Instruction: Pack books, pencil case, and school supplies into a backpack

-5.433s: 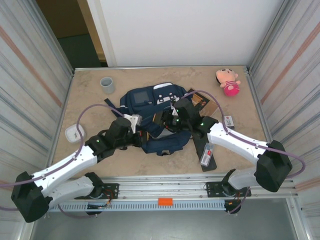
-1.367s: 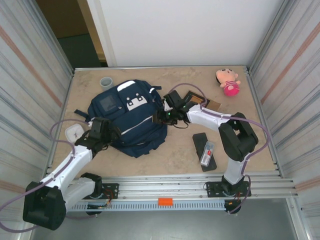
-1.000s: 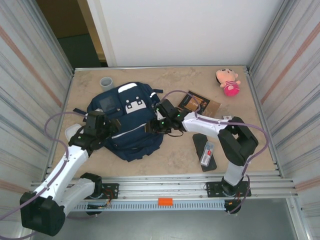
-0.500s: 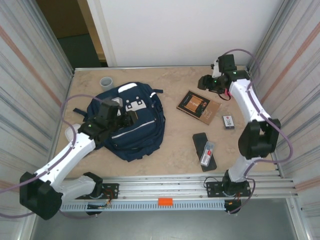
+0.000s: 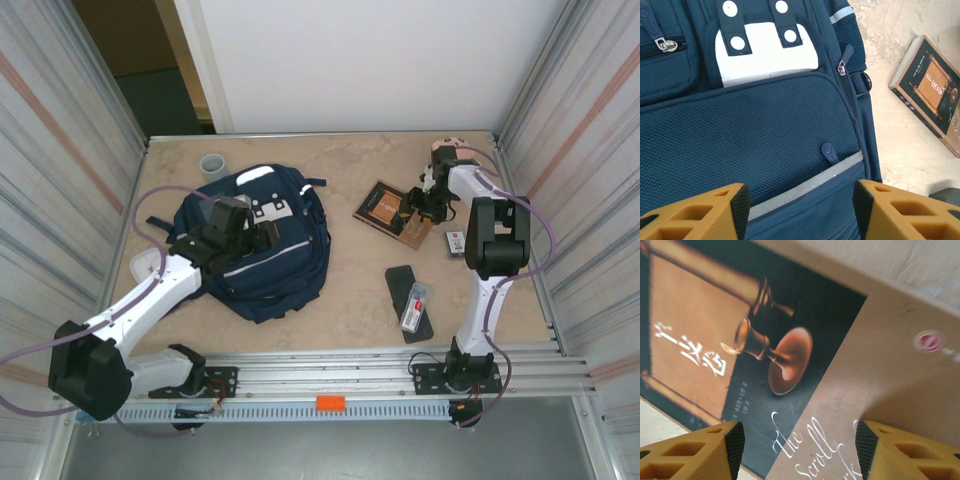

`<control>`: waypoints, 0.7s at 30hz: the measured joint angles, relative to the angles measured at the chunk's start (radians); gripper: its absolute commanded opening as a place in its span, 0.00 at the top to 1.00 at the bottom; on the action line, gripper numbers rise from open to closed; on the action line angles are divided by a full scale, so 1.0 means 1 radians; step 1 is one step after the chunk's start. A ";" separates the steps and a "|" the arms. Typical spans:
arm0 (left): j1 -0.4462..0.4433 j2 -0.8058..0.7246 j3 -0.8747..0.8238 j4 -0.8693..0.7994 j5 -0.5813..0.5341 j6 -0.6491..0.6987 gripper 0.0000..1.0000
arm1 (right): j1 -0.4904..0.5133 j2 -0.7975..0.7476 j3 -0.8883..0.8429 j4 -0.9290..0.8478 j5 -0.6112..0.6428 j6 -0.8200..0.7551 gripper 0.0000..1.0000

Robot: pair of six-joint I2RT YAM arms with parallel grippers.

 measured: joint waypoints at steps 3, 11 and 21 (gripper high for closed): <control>0.000 0.015 0.001 0.010 -0.001 0.000 0.42 | 0.013 -0.055 -0.086 0.071 -0.023 0.031 0.38; 0.000 0.034 0.001 0.033 0.012 -0.001 0.41 | 0.190 -0.210 -0.330 0.221 -0.095 0.180 0.38; -0.023 0.111 0.005 0.143 0.124 0.001 0.41 | 0.309 -0.361 -0.288 0.119 -0.101 0.246 0.33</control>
